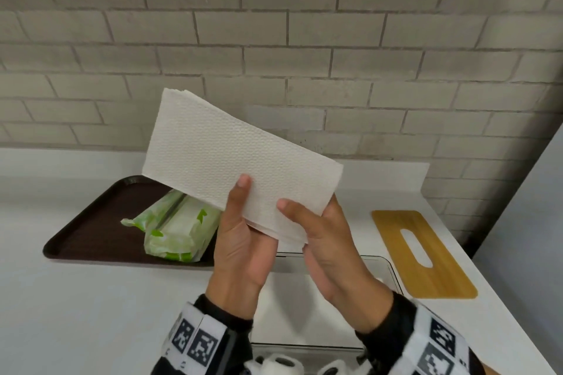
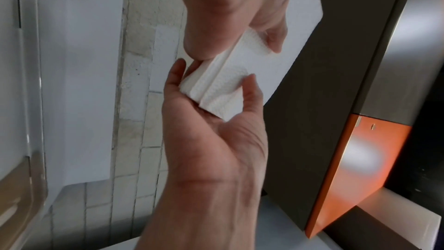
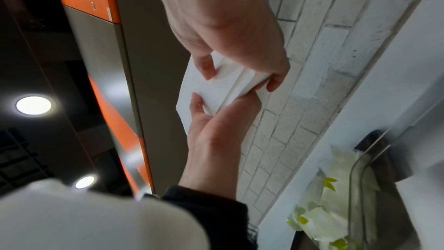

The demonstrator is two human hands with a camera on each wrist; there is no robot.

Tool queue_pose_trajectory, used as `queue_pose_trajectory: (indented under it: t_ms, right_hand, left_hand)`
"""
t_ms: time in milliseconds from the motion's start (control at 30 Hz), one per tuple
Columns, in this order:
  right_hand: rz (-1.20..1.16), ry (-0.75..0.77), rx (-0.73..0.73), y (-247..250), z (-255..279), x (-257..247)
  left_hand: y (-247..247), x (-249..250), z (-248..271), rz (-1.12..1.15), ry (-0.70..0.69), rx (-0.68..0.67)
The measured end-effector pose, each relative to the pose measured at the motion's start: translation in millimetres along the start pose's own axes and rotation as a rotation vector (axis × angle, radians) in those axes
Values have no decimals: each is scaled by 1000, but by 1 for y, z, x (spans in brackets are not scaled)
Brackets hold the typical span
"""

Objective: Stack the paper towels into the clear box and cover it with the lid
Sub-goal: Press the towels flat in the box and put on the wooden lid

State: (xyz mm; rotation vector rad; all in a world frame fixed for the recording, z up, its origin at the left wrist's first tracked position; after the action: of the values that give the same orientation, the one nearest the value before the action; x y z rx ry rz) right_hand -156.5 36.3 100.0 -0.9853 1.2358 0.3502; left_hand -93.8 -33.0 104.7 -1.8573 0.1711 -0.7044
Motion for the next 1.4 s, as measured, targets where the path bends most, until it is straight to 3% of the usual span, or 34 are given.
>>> queue_pose_trajectory:
  t_ms: [233,333,433,567,700,1000,1200,1300,1400]
  right_hand:
    - [167,35,88,31,-1,-19]
    - [323,-6,174,65,1,-27]
    - [437,-94,221,101,10,-25]
    - [787,-267,164,127,26,-3]
    - [1106,-332,67,136,36,11]
    - [1464,-266,55,141,40,2]
    - [1563,-111,-144,114,35,-2]
    - [1715,-177,-307,108,32,16]
    - [1787,-319,-367,114,30,25]
  left_hand:
    - [19,15,-14,-130,-120,110]
    - [32,39,-17,-496,-141,56]
    - [54,46,-8,-971,33,-96]
    - [77,35,9,-1365,337,-223]
    - [83,21,18,-1719,441,-442]
    - [78,7,15,-2060,502,-670]
    - [76,0,8,-2073,479,-774]
    - [72,-1,6,-2152,408,-846]
    - [64,1,5,-2244,233,-933]
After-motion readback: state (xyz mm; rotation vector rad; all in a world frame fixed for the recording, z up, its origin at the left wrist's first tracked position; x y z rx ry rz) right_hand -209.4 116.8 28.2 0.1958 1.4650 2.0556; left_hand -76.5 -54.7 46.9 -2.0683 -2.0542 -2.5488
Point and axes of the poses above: each hand's wrist, its own z-axis away from the middle knuckle, its own y-axis out of the back of the hand, x = y × z, the point moved 3 cm from there along -z, towards the middle knuckle, and after that the axes turned 10 degrees about -y, right-handed, at the moved point
